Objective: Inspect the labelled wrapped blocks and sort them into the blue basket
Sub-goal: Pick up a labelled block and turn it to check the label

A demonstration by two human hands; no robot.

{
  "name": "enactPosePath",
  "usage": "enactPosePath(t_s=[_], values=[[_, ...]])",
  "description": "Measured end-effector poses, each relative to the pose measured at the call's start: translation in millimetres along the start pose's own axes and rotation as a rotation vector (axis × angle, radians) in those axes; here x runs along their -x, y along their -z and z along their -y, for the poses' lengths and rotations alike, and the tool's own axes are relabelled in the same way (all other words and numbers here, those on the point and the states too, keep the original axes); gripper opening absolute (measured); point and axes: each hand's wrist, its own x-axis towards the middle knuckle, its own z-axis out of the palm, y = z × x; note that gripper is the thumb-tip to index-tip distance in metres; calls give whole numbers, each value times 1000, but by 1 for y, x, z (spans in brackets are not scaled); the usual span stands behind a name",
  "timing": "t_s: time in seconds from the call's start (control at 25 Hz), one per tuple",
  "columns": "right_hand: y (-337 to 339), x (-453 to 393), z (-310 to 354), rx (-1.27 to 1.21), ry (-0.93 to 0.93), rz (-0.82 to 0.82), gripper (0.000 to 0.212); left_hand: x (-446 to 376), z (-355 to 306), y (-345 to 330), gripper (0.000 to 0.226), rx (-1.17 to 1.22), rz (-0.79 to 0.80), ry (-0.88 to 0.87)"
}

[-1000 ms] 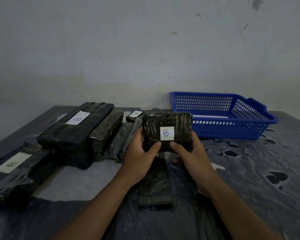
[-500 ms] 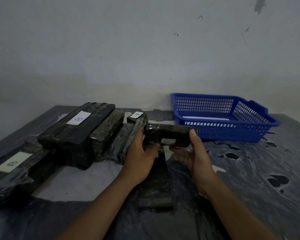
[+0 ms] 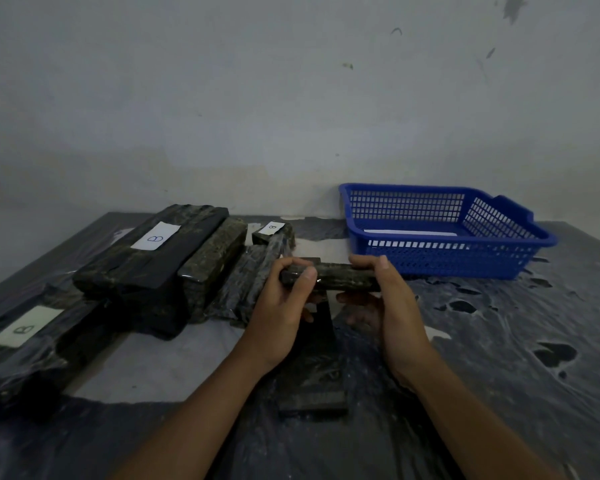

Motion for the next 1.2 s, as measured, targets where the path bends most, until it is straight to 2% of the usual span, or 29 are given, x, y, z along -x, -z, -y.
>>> enactPosePath(t_s=[0.08, 0.2, 0.56, 0.72, 0.8, 0.96, 1.2], values=[[0, -1, -4, -29, 0, 68, 43, -2, 1, -1, 36, 17, -14, 33], [1, -3, -9, -12, 3, 92, 25, -4, 4, 0, 25, 21, -27, 42], [-1, -2, -12, 95, 67, 92, 26, -5, 4, -2, 20, -50, -55, 49], [-2, 1, -10, 105, 123, 82, 21, -2, 2, -3, 35, 60, -16, 46], [-3, 2, -11, 115, 154, 71, 20, 0, 0, -4, 42, 18, -2, 13], [-3, 1, -13, 108, 162, 59, 17, 0, 1, -6, 37, -28, -17, -26], [-3, 2, -12, 165, 212, 15, 32, 2, 3, -7, 36, -78, 11, -74]])
